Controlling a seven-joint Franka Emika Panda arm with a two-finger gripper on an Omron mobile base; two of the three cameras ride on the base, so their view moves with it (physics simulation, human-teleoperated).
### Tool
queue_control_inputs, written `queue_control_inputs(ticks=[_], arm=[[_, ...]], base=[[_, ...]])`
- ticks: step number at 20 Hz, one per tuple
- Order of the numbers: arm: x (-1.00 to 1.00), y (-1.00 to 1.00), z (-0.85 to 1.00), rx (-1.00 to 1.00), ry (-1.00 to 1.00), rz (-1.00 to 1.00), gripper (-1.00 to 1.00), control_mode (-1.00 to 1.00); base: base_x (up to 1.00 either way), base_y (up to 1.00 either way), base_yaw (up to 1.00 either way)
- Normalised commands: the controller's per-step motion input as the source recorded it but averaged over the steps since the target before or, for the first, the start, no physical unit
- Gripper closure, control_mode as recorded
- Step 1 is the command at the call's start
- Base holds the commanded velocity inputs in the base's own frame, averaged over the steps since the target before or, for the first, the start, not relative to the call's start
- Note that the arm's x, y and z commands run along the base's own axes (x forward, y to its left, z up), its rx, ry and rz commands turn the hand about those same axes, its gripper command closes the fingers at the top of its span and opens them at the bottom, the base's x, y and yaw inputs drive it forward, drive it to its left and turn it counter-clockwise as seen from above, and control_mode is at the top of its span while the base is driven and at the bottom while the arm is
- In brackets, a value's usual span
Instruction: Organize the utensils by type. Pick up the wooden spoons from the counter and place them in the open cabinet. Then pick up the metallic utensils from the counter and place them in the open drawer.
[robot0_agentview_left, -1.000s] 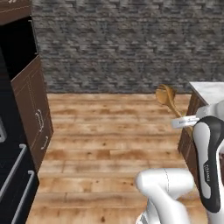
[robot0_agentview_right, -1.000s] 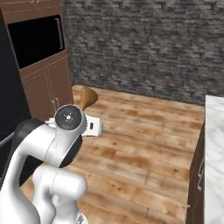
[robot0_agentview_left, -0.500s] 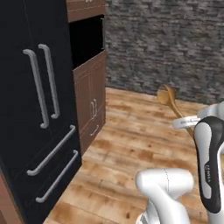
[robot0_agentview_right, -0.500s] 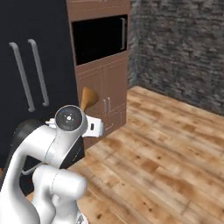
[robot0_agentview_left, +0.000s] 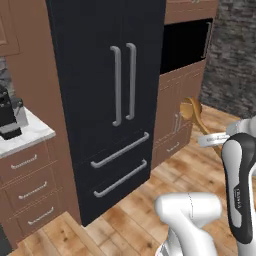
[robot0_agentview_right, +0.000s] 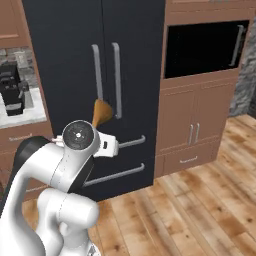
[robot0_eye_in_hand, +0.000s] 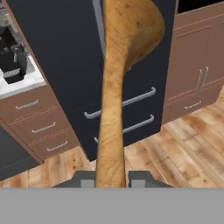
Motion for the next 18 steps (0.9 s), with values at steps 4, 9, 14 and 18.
queue_control_inputs(ticks=[4, 9, 14, 18], arm=[[0.0, 0.0, 0.0, 0.0, 0.0, 0.0, 1.0, 1.0], [0.0, 0.0, 0.0, 0.0, 0.0, 0.0, 1.0, 1.0], [0.0, 0.0, 0.0, 0.0, 0.0, 0.0, 1.0, 1.0], [0.0, 0.0, 0.0, 0.0, 0.0, 0.0, 1.0, 1.0]], base=[[0.06, 0.0, 0.66], [0.03, 0.0, 0.63], [0.12, 0.0, 0.63], [0.26, 0.0, 0.61]])
